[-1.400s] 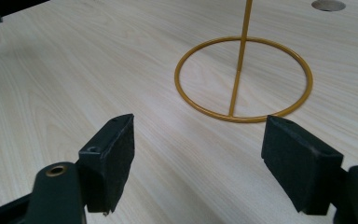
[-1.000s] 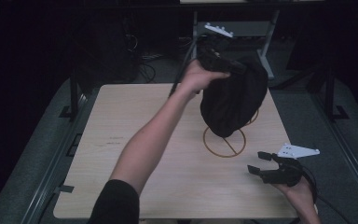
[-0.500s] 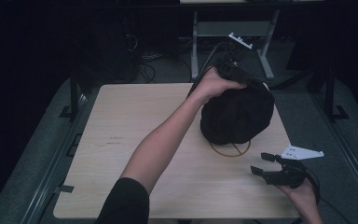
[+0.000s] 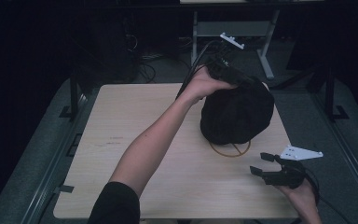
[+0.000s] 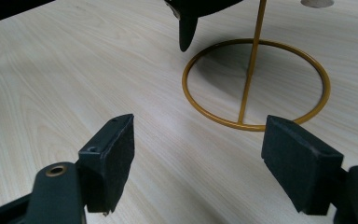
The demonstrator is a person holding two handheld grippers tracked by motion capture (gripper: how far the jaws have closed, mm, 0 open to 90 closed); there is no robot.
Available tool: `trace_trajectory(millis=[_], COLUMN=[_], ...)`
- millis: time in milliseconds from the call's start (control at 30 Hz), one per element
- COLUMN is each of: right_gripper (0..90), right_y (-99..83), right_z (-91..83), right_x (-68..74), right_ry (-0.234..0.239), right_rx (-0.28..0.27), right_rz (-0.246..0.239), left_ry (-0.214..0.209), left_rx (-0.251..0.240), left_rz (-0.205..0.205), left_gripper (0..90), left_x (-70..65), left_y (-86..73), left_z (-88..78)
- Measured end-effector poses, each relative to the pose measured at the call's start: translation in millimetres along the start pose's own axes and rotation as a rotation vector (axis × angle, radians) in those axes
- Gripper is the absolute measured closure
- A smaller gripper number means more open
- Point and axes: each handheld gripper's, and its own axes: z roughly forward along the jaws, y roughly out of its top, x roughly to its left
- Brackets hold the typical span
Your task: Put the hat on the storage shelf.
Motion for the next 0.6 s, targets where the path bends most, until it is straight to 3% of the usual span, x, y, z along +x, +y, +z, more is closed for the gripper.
trace_trajectory(millis=[600], right_gripper=[24.8], right_y=[-0.7], right_z=[2.2], right_x=[2.5], right_ry=[-0.001], right_rx=[0.011], right_rz=[-0.006], left_ry=[0.044], left_rx=[-0.017], left_rz=[-0.001], left_gripper=[35.9], left_x=[3.2], left_y=[-20.9], left_z=[-27.8])
